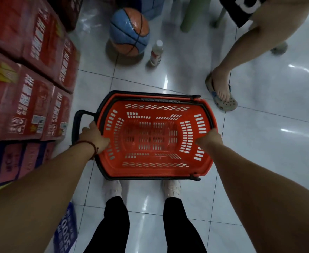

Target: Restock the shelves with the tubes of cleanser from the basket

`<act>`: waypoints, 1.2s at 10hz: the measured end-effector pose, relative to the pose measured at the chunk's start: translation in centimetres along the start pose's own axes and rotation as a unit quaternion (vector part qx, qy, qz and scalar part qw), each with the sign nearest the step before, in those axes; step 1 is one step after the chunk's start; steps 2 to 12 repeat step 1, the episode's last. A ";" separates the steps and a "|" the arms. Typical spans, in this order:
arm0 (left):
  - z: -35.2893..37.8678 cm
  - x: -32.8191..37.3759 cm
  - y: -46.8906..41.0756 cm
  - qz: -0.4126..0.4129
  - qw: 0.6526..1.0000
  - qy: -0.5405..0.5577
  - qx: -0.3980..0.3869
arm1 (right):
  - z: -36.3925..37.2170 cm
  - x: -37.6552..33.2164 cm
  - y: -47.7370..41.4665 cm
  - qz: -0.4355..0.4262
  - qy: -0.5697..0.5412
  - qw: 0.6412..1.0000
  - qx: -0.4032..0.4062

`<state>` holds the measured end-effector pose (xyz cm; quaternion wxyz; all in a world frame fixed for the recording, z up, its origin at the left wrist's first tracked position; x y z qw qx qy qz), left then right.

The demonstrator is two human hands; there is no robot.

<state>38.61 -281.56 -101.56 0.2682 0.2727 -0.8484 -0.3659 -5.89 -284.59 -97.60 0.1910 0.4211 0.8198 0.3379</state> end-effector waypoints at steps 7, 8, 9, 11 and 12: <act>-3.5 3.2 3.5 0.102 0.992 -0.072 -0.003 | -0.6 -5.7 6.2 -0.153 0.082 0.985 -0.016; -3.5 3.2 3.5 0.102 0.992 -0.072 -0.003 | -0.6 -5.7 6.2 -0.153 0.082 0.985 -0.016; -3.5 3.2 3.5 0.102 0.992 -0.072 -0.003 | -0.6 -5.7 6.2 -0.153 0.082 0.985 -0.016; -3.5 3.2 3.5 0.102 0.992 -0.072 -0.003 | -0.6 -5.7 6.2 -0.153 0.082 0.985 -0.016; -3.5 3.2 3.5 0.102 0.992 -0.072 -0.003 | -0.6 -5.7 6.2 -0.153 0.082 0.985 -0.016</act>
Point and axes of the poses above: each hand's wrist, its own y-axis away from the middle knuckle, its own z-axis out of the palm, x = y × z, the point moved 9 cm from there along -y, towards the middle knuckle, and after that the axes turned 4 degrees about z, right-handed, at the moved point
